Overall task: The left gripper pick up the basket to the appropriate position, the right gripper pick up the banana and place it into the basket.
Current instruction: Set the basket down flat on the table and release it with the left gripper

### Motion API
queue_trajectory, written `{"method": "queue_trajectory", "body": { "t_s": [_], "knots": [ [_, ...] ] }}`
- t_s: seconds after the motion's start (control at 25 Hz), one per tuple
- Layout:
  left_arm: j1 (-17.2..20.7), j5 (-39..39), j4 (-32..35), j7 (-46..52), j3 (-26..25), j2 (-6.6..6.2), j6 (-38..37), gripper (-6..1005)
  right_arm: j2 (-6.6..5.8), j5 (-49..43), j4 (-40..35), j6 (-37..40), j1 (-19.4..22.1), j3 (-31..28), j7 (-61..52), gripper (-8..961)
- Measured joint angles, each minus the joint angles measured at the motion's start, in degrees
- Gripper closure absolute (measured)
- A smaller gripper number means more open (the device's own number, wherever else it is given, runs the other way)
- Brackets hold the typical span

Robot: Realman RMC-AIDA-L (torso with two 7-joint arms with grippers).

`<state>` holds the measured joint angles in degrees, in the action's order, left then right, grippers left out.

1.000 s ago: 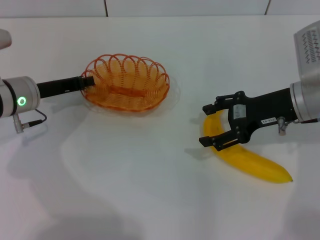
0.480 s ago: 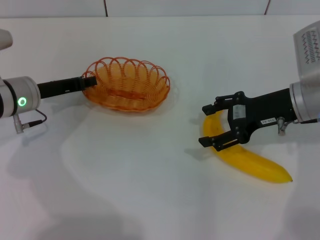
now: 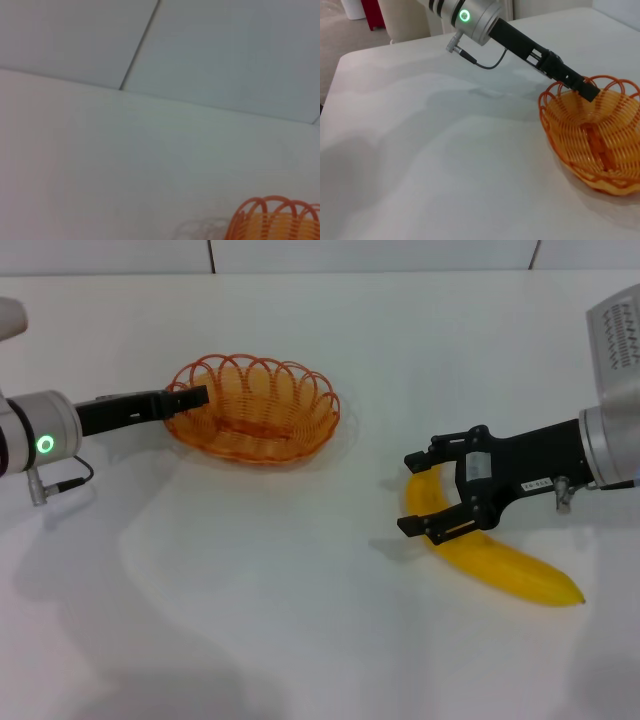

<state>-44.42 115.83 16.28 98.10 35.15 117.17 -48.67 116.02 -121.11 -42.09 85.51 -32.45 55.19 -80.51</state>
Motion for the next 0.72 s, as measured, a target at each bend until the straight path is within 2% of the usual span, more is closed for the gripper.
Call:
{"method": "queue_trajectory", "body": {
  "t_s": [0.2,0.48,0.72],
  "knots": [
    [0.7,-0.5,0.5,-2.5,0.0,-0.06,-0.5,273,0.0,0.0,0.0,-0.1,0.3,0.0,0.1,59],
    [2.8,-3.7,3.2,-11.0,0.1,-0.13,-2.7,263,-0.01,0.0,0.2,-0.3,0.5,0.0,0.2,59],
    [6.7,-7.9,8.5,-18.6,0.1,-0.21,-13.4,259,0.0,0.0,0.2,-0.4,0.5,0.0,0.2,59]
  ]
}}
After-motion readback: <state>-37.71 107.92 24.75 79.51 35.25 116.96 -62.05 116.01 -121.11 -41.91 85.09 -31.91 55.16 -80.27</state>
